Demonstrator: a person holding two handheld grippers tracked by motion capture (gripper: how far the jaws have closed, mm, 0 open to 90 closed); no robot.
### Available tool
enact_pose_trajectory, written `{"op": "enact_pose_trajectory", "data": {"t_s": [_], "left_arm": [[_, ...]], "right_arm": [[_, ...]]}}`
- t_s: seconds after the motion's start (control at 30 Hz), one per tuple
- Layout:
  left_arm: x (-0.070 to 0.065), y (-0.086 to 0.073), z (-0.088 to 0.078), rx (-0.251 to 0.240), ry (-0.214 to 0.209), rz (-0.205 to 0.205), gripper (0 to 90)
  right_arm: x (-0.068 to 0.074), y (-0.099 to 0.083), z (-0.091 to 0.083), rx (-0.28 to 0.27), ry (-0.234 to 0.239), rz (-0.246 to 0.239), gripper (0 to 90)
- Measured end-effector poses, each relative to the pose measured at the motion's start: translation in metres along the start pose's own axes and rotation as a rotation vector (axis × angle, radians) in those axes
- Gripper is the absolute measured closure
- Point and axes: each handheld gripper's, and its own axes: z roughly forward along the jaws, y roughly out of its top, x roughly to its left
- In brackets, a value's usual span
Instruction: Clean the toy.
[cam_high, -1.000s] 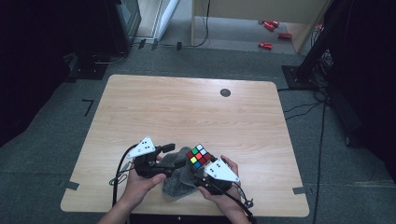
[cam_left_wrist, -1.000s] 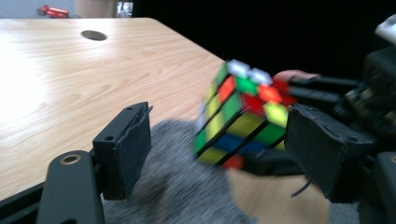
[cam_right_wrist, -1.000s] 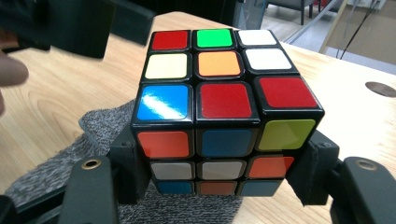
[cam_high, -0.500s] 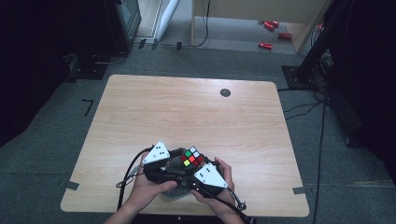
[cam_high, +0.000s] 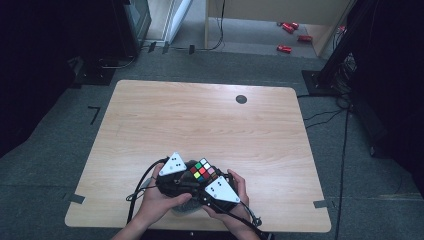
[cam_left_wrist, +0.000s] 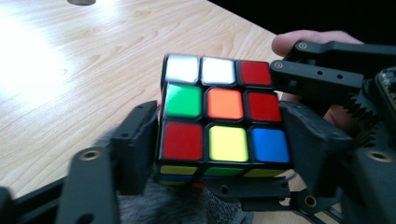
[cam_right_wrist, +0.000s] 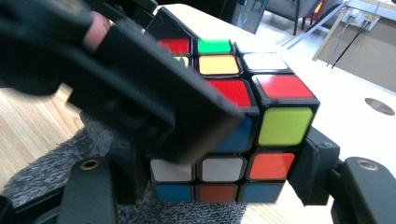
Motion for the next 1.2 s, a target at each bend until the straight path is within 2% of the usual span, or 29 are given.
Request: {"op": "enact_pose_trajectory", "data": {"t_s": [0.17,0.27,0.7,0.8,0.87,0.97,1.07,1.2], "left_arm": [[0.014,-0.002,-0.001,-0.007,-0.090,-0.093,34.1],[0.020,-0.003,-0.002,-0.020,-0.127,-0.143,34.2],[0.033,-0.002,-0.013,-0.072,-0.161,-0.225,34.5],[0.038,-0.001,-0.016,-0.090,-0.186,-0.263,34.6],[0.039,-0.002,-0.017,-0.090,-0.196,-0.274,34.6],[0.040,-0.002,-0.017,-0.091,-0.204,-0.284,34.5],[0.042,-0.002,-0.016,-0.080,-0.217,-0.294,34.5],[0.043,-0.001,-0.015,-0.057,-0.224,-0.286,34.3]], "right_arm": [[0.001,0.000,0.000,-0.013,0.005,-0.008,33.4],[0.001,0.001,-0.001,-0.023,0.009,-0.013,33.2],[0.000,0.000,-0.003,-0.050,0.006,-0.040,31.8],[0.000,-0.002,-0.002,-0.041,-0.001,-0.063,31.7],[-0.001,-0.002,-0.002,-0.043,0.005,-0.057,31.5],[0.001,-0.002,-0.002,-0.048,0.000,-0.078,34.5],[0.001,-0.002,-0.003,-0.049,0.003,-0.080,34.8],[0.001,-0.003,-0.003,-0.042,0.007,-0.092,34.9]]}}
